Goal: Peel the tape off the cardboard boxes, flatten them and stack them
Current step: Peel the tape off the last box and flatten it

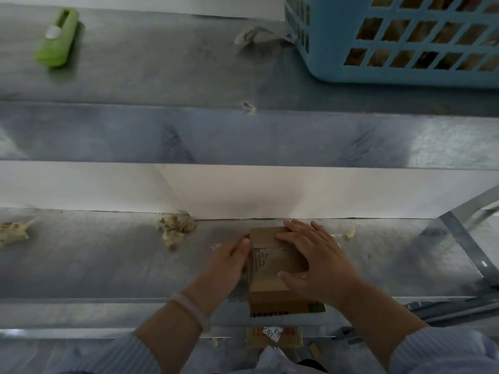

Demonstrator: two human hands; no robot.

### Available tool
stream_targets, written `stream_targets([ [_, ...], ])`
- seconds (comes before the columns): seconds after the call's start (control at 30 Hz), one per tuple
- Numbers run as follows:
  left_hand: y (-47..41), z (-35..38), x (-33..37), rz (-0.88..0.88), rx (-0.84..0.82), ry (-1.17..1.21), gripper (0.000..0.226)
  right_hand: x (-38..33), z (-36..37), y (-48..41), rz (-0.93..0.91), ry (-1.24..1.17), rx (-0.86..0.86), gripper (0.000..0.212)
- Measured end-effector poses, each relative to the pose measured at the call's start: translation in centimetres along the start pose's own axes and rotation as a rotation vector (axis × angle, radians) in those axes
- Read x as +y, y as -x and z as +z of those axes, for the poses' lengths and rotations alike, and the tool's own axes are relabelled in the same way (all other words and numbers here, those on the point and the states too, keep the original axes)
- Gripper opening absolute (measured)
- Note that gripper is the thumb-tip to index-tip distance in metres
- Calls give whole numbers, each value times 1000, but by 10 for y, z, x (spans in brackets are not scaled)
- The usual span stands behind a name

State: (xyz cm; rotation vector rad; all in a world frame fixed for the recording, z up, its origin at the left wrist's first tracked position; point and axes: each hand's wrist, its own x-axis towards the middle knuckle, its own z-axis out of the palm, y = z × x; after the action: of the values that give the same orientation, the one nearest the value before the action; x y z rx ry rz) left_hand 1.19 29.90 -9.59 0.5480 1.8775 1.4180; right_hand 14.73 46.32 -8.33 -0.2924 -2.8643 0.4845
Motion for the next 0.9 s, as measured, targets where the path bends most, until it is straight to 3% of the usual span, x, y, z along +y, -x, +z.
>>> stream_targets([
  [0.13,21,20,-3,203,-73,25,39,1,4,1,-30,23,38,70],
  [0.37,30,12,2,193,90,-29,24,4,4,3,-23,35,35,72],
  [0.6,18,11,-3,-88,179,221,23,1,4,4,-17,35,40,71],
  [0.9,4,6,-14,-132,135,85,22,2,6,6,-6,29,64,71],
])
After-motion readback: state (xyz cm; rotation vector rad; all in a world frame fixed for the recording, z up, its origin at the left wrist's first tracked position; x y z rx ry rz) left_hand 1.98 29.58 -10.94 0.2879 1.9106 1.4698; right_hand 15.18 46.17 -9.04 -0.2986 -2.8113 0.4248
